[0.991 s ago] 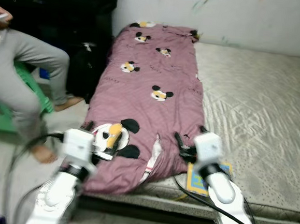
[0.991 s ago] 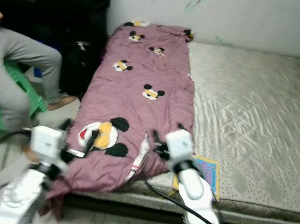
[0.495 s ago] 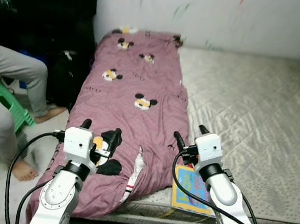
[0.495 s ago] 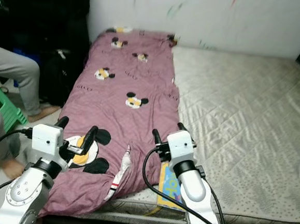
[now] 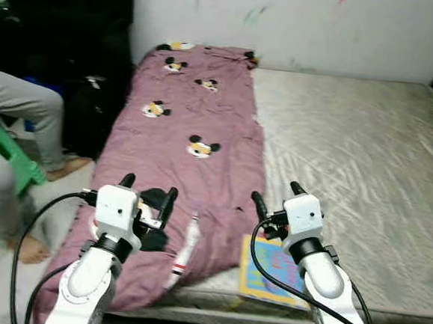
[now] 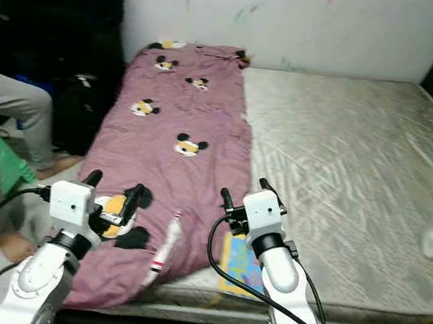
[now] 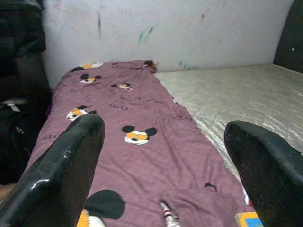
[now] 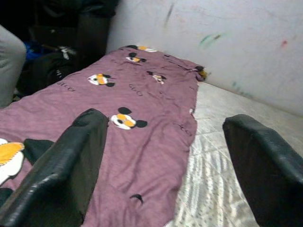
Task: Clean up the room
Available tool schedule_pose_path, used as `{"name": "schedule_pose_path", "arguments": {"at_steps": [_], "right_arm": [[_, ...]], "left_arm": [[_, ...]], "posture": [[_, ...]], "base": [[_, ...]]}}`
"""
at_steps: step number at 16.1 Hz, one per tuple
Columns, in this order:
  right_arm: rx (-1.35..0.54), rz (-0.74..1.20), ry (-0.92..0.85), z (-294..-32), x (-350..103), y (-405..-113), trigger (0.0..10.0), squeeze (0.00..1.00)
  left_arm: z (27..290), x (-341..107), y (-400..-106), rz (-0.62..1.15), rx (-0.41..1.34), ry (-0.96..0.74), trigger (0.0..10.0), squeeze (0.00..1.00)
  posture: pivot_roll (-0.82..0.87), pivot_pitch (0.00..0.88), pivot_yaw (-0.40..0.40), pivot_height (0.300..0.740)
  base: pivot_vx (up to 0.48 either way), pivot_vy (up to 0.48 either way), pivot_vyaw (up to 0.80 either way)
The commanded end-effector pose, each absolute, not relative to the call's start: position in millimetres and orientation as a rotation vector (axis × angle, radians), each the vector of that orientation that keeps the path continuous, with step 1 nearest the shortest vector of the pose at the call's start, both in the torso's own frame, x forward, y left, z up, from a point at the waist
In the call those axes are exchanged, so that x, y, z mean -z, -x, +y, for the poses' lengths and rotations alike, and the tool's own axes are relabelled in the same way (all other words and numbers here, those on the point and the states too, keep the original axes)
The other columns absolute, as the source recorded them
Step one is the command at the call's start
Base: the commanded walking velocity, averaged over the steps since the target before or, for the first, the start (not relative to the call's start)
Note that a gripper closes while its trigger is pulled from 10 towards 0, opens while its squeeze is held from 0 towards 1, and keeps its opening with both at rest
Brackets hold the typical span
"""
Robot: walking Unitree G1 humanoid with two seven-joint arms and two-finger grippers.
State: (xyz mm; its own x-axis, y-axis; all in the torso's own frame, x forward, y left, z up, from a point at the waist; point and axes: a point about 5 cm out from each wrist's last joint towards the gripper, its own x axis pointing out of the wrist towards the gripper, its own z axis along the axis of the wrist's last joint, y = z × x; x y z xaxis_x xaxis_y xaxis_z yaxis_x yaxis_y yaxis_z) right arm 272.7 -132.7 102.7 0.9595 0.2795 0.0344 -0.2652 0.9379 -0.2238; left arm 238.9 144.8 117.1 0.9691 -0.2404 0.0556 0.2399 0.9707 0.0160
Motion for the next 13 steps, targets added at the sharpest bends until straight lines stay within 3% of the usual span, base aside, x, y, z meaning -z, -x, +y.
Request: {"name": "schedule_pose_path", "arguments": {"at_steps": [1,3,4,5,13], "right_arm": [[-0.268,-0.072,0.211,-136.1,-104.1,-274.1,10.0,1.0],[-0.249,-0.072,0.225,-137.7,-104.5,-275.2,10.0,0.97],[-0.248,-0.071,0.224,-138.0,-104.5,-276.0,10.0,0.69],[-0.245,-0.07,0.225,-138.4,-104.5,-276.4,10.0,0.0],[-0.237,-0.062,0.22,-139.9,-103.0,-278.4,10.0,0.0]], "left_arm": [[142.7,-115.5,-239.0,-0.045,0.248,-0.013,10.0,0.0],[142.4,-115.4,-239.7,-0.045,0.248,-0.009,10.0,0.0],[142.2,-115.4,-240.2,-0.046,0.247,-0.008,10.0,0.0],[142.0,-115.4,-240.3,-0.047,0.247,-0.007,10.0,0.0],[140.5,-115.4,-241.2,-0.05,0.245,-0.003,10.0,0.0]], "posture": [[-0.05,0.049,-0.016,0.74],[-0.05,0.047,-0.018,0.74],[-0.06,0.045,-0.018,0.74],[-0.06,0.045,-0.018,0.74],[-0.05,0.038,-0.02,0.74]], "base": [[0.0,-0.337,0.0],[0.0,-0.345,0.0],[0.0,-0.349,0.0],[0.0,-0.345,0.0],[0.0,-0.345,0.0]]}}
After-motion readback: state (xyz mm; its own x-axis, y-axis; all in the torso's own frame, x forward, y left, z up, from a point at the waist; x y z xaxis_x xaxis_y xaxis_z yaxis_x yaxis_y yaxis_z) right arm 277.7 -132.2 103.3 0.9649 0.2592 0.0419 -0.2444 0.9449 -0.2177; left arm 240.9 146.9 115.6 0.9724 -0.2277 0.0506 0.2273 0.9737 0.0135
